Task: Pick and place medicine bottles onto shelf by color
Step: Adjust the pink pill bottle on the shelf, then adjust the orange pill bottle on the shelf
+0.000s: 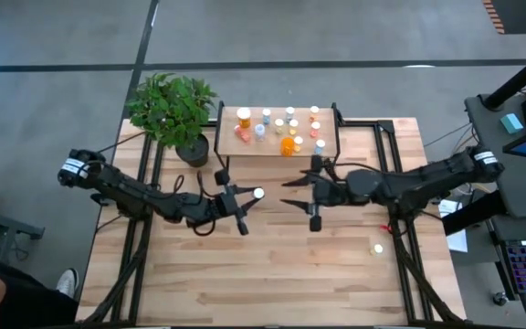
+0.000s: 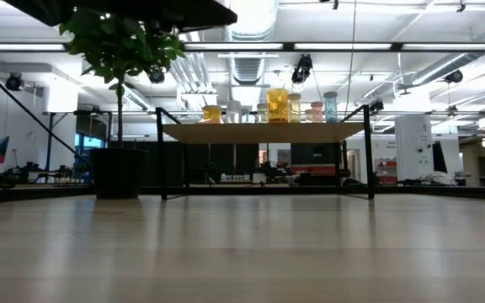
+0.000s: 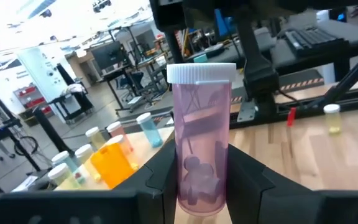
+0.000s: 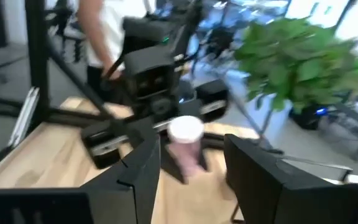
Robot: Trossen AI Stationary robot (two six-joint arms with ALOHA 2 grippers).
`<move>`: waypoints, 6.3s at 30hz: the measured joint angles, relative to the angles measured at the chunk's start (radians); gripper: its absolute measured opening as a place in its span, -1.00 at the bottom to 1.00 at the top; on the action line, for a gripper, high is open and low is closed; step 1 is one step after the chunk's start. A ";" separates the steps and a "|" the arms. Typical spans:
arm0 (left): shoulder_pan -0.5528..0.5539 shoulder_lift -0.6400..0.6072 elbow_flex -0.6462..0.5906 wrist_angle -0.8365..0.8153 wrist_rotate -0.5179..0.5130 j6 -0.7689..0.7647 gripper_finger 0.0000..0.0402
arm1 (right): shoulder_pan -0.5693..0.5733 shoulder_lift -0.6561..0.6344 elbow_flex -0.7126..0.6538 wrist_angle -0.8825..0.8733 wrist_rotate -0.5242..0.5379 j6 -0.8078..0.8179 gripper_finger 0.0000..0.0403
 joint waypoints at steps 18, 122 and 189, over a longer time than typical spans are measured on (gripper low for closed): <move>0.010 0.004 0.000 0.001 -0.024 -0.006 -0.59 | -0.076 0.290 0.348 -0.280 -0.057 -0.052 -0.16; -0.007 -0.296 -0.158 -0.133 -0.110 -0.159 0.13 | -0.542 0.494 0.560 -0.661 -0.207 0.132 -0.14; 0.550 0.248 0.755 -1.582 0.097 0.332 0.13 | -0.083 -0.369 -0.161 -0.601 -0.214 0.055 -0.30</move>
